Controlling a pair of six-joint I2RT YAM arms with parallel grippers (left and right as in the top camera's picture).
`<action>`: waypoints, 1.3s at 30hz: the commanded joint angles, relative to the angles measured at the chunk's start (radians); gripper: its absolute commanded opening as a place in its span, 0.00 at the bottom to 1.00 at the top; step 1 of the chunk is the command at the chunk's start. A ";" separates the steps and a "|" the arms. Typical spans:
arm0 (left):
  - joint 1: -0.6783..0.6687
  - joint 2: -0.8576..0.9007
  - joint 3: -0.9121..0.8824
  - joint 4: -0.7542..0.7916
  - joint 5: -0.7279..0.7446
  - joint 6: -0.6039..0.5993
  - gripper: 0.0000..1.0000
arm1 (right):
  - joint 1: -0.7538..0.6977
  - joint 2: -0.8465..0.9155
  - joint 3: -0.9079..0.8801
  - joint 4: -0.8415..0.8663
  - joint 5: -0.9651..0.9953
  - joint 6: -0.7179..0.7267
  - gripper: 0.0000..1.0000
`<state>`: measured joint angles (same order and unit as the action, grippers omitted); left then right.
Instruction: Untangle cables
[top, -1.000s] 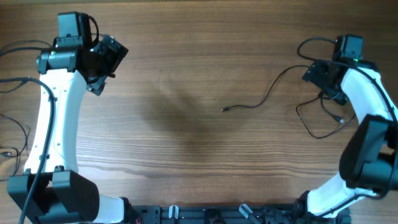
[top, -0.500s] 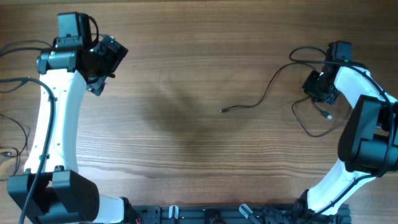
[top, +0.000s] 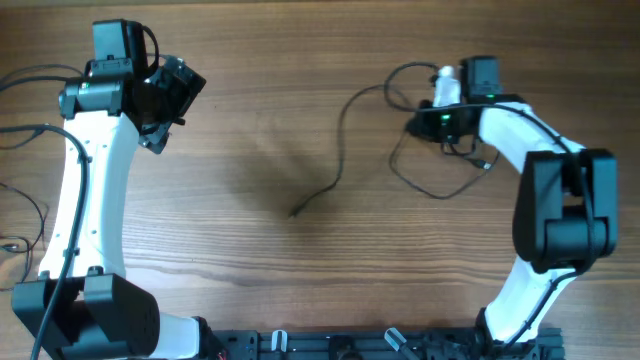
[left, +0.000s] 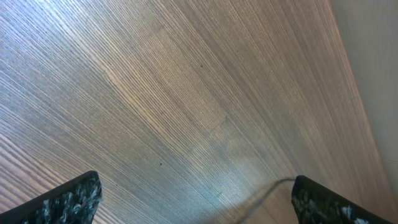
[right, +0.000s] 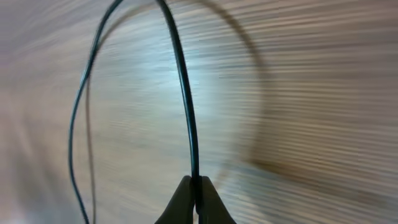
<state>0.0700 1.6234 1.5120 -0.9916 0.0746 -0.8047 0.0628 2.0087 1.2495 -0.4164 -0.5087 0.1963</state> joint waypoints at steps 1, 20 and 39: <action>-0.003 0.003 -0.009 -0.001 -0.017 0.016 1.00 | 0.073 0.016 -0.003 0.005 -0.068 -0.154 0.05; -0.003 0.003 -0.009 -0.001 -0.017 0.016 1.00 | -0.078 -0.139 0.040 -0.190 0.360 -0.365 0.88; -0.003 0.004 -0.009 -0.020 -0.017 0.013 1.00 | -0.077 -0.134 -0.224 -0.029 0.441 -0.598 0.04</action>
<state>0.0700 1.6234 1.5120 -0.9974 0.0719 -0.8047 -0.0204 1.8622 1.0527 -0.4572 -0.1013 -0.4282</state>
